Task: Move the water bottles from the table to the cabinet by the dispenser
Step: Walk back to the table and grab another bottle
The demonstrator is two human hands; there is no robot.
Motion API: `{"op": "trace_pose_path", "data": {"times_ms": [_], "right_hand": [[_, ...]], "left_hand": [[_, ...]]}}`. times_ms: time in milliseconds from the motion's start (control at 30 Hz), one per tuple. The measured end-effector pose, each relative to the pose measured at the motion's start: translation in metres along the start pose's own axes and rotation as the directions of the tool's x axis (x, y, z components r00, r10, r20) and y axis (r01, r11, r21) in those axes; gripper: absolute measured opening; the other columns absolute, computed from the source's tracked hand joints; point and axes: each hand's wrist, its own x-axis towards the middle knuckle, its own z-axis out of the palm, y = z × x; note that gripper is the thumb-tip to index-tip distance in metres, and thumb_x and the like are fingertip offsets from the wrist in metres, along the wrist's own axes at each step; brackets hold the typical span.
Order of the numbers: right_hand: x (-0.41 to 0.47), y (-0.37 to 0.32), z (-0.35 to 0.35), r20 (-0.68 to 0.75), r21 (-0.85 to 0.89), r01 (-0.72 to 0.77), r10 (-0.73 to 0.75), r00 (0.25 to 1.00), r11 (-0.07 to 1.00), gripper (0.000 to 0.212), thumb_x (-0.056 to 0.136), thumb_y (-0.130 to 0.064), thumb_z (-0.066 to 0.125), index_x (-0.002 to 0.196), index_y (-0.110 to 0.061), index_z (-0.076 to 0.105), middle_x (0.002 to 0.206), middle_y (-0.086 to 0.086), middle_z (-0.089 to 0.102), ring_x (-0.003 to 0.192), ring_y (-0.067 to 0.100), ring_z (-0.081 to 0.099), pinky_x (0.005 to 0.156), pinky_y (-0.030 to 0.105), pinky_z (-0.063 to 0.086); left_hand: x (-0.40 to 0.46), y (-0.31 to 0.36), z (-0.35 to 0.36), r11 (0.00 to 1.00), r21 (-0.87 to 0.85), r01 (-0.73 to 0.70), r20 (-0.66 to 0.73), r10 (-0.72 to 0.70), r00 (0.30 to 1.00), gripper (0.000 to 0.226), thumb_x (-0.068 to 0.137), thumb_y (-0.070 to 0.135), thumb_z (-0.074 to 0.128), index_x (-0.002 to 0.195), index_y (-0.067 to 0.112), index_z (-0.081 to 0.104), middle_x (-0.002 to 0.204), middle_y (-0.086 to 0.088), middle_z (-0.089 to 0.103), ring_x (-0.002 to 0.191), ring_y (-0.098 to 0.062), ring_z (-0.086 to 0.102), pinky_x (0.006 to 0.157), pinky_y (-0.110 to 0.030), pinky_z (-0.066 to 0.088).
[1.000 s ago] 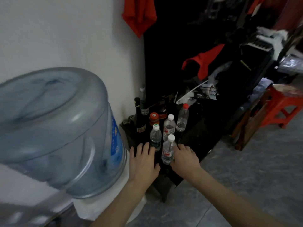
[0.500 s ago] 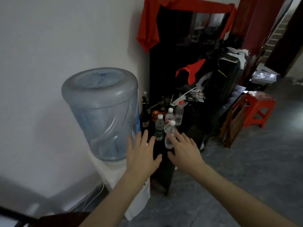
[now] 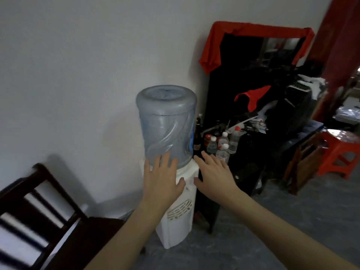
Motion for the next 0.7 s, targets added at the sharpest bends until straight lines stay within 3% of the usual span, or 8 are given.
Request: {"op": "trace_pose_path", "data": {"times_ms": [167, 333, 433, 533, 700], "right_hand": [[-0.006, -0.051, -0.001, 0.003, -0.007, 0.222, -0.222, 0.975, 0.975, 0.066, 0.095, -0.043, 0.052, 0.153, -0.028, 0.025, 0.162, 0.001, 0.023, 0.148, 0.026, 0.022, 0.118, 0.046, 0.024], [-0.036, -0.114, 0.018, 0.073, 0.080, 0.464, -0.470, 0.880, 0.882, 0.067, 0.098, -0.045, 0.046, 0.157, -0.030, 0.017, 0.166, 0.000, 0.013, 0.151, 0.024, 0.017, 0.121, 0.042, 0.020], [-0.061, -0.155, 0.029, 0.118, 0.113, 0.619, -0.629, 0.769, 0.777, 0.067, 0.098, -0.044, 0.045, 0.157, -0.028, 0.018, 0.167, 0.001, 0.012, 0.152, 0.025, 0.017, 0.121, 0.039, 0.021], [-0.092, -0.204, 0.035, 0.154, 0.162, 0.730, -0.748, 0.646, 0.664, 0.066, 0.098, -0.045, 0.046, 0.156, -0.029, 0.020, 0.166, 0.000, 0.014, 0.151, 0.023, 0.019, 0.121, 0.038, 0.022], [-0.162, -0.290, 0.039, 0.130, 0.161, 0.891, -0.904, 0.407, 0.424, 0.070, 0.097, -0.050, 0.047, 0.157, -0.028, 0.018, 0.166, 0.002, 0.014, 0.151, 0.024, 0.020, 0.119, 0.042, 0.026]], "left_hand": [[-0.054, -0.036, -0.025, 0.956, 0.132, 0.262, 0.059, -0.271, 0.961, 0.063, 0.065, 0.052, 0.077, 0.120, 0.022, 0.070, 0.139, -0.008, 0.063, 0.120, -0.033, 0.064, 0.100, -0.058, 0.048], [-0.129, -0.057, -0.067, 0.864, 0.168, 0.475, 0.054, -0.489, 0.871, 0.066, 0.076, 0.053, 0.071, 0.134, 0.024, 0.062, 0.151, -0.007, 0.053, 0.134, -0.031, 0.055, 0.106, -0.058, 0.042], [-0.187, -0.062, -0.093, 0.772, 0.175, 0.611, 0.039, -0.625, 0.780, 0.065, 0.076, 0.050, 0.073, 0.134, 0.023, 0.062, 0.151, -0.008, 0.052, 0.135, -0.032, 0.054, 0.107, -0.059, 0.042], [-0.251, -0.073, -0.115, 0.662, 0.231, 0.713, 0.041, -0.739, 0.672, 0.066, 0.093, 0.054, 0.052, 0.152, 0.028, 0.038, 0.168, -0.004, 0.020, 0.153, -0.031, 0.023, 0.121, -0.054, 0.019], [-0.363, -0.088, -0.166, 0.411, 0.284, 0.866, -0.018, -0.901, 0.433, 0.067, 0.091, 0.059, 0.047, 0.150, 0.030, 0.037, 0.168, -0.001, 0.018, 0.151, -0.028, 0.025, 0.122, -0.052, 0.021]]}}
